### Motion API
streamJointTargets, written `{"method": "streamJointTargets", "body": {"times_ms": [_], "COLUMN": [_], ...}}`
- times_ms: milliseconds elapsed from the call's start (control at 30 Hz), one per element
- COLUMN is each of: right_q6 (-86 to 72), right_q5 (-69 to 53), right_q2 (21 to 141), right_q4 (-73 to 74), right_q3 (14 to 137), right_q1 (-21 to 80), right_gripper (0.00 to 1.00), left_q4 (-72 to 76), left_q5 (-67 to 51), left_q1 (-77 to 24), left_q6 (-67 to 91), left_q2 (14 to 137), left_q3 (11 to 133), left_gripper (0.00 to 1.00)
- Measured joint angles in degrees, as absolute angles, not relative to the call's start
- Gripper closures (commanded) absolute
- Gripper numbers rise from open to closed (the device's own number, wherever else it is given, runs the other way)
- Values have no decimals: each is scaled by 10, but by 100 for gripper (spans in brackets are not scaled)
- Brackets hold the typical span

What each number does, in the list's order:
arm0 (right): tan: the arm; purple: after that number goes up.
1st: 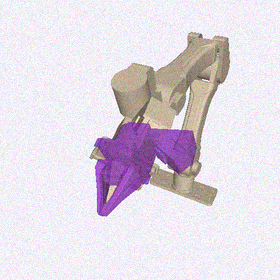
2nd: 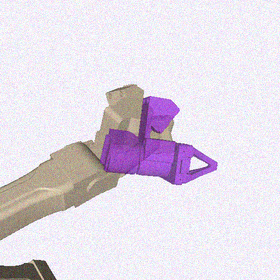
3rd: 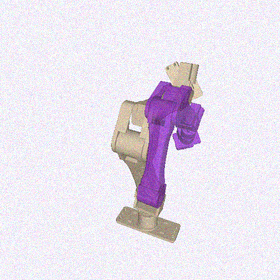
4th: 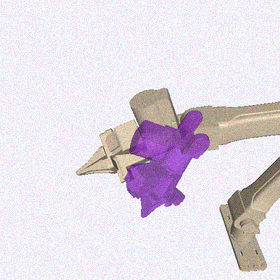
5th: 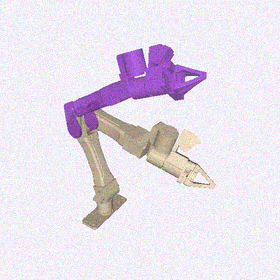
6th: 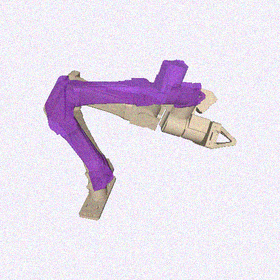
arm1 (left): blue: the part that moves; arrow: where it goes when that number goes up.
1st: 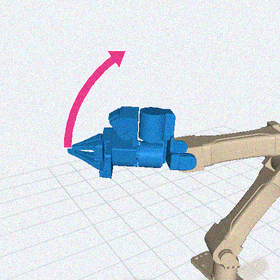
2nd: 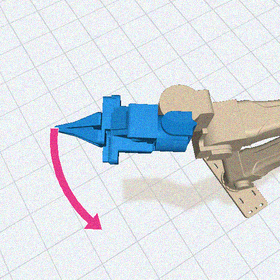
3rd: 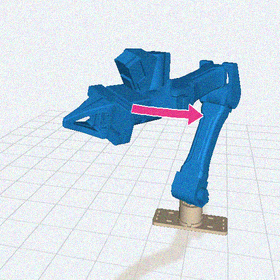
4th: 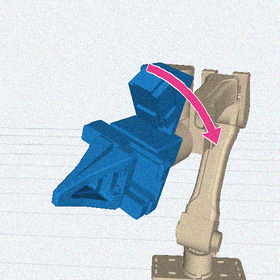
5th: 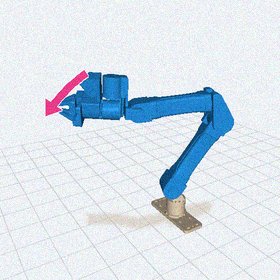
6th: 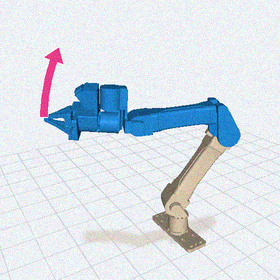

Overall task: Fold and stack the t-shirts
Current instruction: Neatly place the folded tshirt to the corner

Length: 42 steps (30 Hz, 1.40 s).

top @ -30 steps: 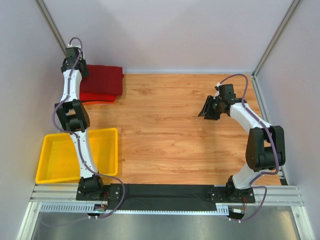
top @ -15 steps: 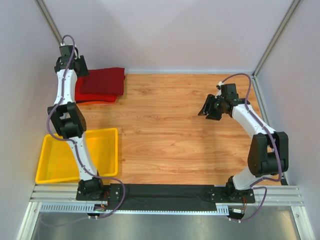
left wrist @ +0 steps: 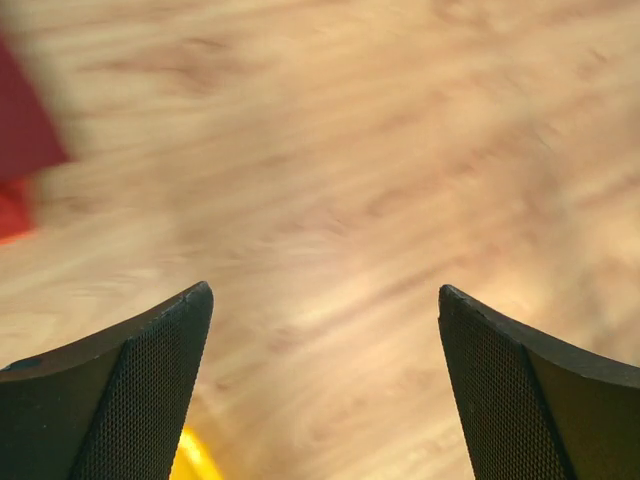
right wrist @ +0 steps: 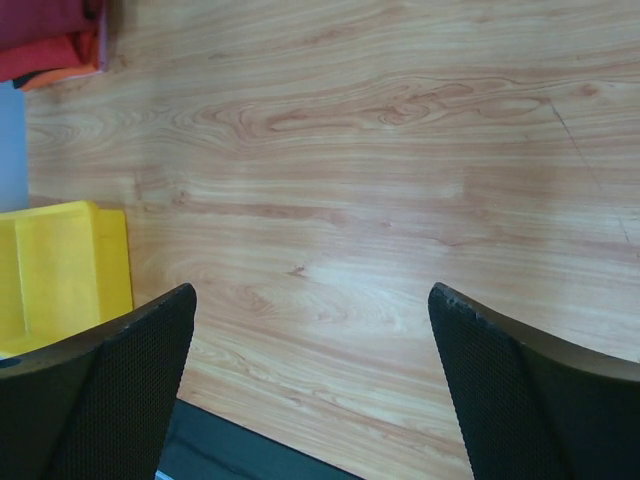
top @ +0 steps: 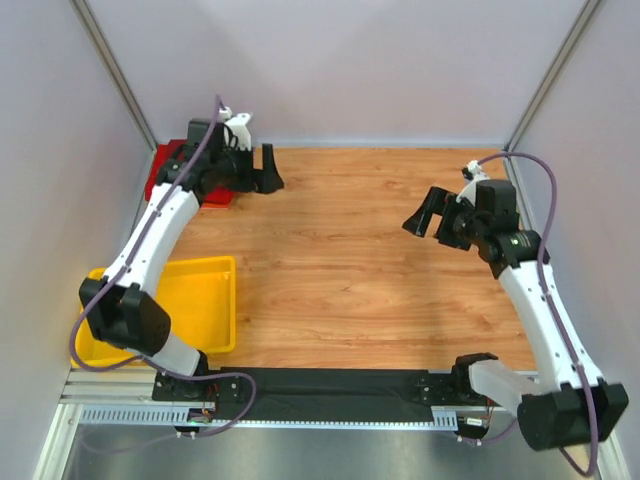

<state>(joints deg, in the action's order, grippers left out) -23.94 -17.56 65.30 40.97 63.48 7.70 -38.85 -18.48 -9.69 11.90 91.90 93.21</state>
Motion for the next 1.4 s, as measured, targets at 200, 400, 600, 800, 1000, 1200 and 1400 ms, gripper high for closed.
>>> {"method": "streamJointTargets", "body": {"times_ms": [200, 400, 600, 800, 1000, 1200, 1400], "right_q6": [-240, -250, -265, -267, -258, -251, -241], "right_q5": [-162, -144, -152, -171, -180, -190, -197], "right_q2": [505, 422, 455, 611, 635, 673, 706], "right_q4": [439, 452, 428, 404, 399, 387, 391], "right_q3": [585, 543, 532, 576, 593, 605, 632], "right_q1": [78, 78, 78, 87, 90, 90, 90], "right_gripper": [0, 0, 2, 2, 2, 2, 2], "left_q4": [-372, -361, -371, -359, -377, -422, -422], "left_q5": [-270, -286, -216, -223, -290, -319, -327], "left_q1": [-169, -168, -145, 45, 194, 230, 238], "left_q6": [117, 115, 115, 139, 164, 166, 167], "left_q2": [740, 611, 677, 900, 1124, 1299, 1349], "left_q3": [783, 711, 752, 917, 1094, 1258, 1277], "left_gripper": [1, 1, 11, 23, 30, 27, 27]}}
